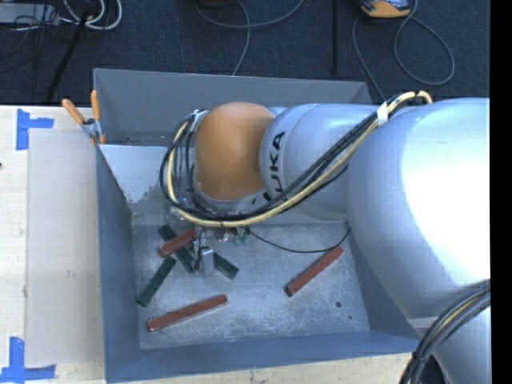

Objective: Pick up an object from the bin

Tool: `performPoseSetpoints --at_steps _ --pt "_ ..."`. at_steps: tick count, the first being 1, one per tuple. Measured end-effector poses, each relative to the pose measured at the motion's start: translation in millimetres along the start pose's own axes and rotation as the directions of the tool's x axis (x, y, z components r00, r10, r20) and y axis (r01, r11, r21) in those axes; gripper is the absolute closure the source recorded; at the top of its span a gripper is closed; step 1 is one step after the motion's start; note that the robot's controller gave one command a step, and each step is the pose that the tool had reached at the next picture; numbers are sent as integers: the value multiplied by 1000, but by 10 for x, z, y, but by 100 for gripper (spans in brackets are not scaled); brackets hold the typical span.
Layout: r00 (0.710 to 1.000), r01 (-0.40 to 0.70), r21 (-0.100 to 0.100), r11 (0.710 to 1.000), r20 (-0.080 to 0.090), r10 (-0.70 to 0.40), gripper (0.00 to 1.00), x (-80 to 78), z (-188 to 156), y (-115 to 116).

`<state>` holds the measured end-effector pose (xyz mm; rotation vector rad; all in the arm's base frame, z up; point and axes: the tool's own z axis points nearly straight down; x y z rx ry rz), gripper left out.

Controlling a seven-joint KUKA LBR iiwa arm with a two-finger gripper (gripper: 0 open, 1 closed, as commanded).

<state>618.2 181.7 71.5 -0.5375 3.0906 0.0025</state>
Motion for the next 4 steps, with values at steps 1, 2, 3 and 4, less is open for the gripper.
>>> performPoseSetpoints --at_steps 1,2,3,4 --pt "1000 -2 1 1000 -3 2 100 -1 -18 -12" --pt "886 464 0 886 0 -464 100 20 -418 -6" --pt "888 460 -2 888 -2 -460 0 27 -406 -8" --pt "834 551 -6 834 -6 -551 0 -17 39 332"
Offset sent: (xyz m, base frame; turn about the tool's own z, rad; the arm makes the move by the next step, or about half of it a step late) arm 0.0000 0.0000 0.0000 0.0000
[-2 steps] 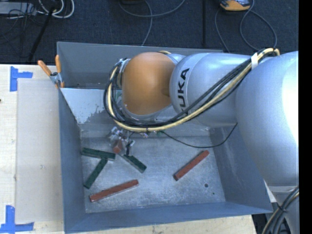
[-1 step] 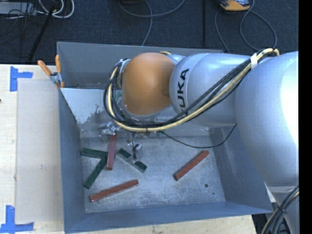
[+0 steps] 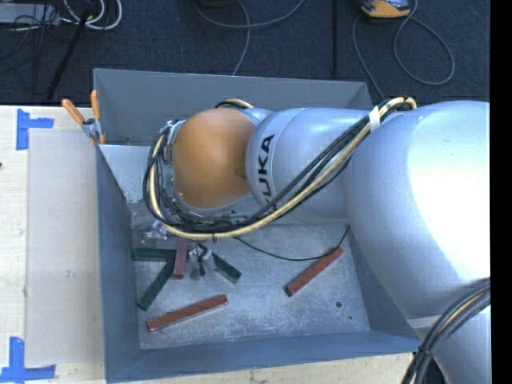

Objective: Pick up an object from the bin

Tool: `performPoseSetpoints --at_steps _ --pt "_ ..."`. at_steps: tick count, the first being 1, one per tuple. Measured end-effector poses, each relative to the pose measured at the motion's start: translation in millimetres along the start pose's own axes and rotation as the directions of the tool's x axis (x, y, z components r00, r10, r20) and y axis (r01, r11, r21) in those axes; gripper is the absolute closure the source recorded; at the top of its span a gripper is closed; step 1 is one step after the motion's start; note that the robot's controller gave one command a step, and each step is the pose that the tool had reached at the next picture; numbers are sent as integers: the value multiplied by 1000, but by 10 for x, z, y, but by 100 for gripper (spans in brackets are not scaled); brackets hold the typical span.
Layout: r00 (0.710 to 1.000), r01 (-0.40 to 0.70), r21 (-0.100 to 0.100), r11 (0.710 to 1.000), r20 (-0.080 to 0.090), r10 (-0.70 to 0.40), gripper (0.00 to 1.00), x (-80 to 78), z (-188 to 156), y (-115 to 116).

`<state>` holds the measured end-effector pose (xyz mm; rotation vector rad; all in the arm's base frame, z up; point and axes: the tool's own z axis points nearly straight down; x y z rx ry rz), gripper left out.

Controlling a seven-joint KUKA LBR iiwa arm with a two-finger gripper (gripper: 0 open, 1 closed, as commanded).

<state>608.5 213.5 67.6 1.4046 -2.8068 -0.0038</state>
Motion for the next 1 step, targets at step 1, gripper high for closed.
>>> performPoseSetpoints --at_steps 1 --pt "1000 -6 2 1000 4 5 100 0 -22 -19"
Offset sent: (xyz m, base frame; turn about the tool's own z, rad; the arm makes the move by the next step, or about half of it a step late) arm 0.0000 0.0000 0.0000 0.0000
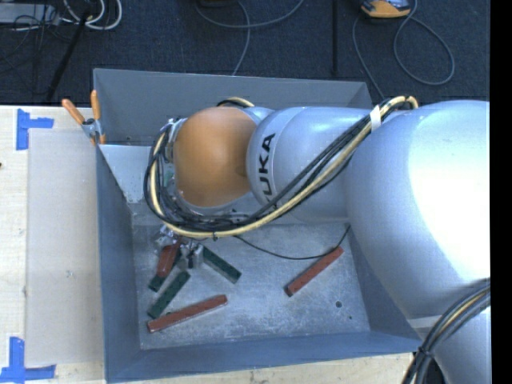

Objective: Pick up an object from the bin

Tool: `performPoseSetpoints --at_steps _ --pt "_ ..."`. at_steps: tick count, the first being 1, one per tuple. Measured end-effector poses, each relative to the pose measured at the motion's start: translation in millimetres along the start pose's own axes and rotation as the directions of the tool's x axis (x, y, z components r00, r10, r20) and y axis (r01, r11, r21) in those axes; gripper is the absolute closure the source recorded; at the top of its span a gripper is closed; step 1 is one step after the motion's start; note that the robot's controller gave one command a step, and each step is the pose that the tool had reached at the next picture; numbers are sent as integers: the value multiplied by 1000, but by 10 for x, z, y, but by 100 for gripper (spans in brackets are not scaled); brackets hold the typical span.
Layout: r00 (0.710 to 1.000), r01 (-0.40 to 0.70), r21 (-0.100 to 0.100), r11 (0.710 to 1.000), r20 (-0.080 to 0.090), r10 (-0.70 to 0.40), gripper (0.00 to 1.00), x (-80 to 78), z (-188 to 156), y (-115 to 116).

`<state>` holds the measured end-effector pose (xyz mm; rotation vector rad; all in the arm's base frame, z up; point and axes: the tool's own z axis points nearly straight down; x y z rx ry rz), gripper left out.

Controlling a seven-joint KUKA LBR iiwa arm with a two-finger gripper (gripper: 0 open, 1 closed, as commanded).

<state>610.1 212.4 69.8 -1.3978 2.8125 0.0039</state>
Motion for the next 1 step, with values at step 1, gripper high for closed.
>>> performPoseSetpoints --at_steps 1 --pt "999 31 6 999 7 -31 100 25 -1505 255"
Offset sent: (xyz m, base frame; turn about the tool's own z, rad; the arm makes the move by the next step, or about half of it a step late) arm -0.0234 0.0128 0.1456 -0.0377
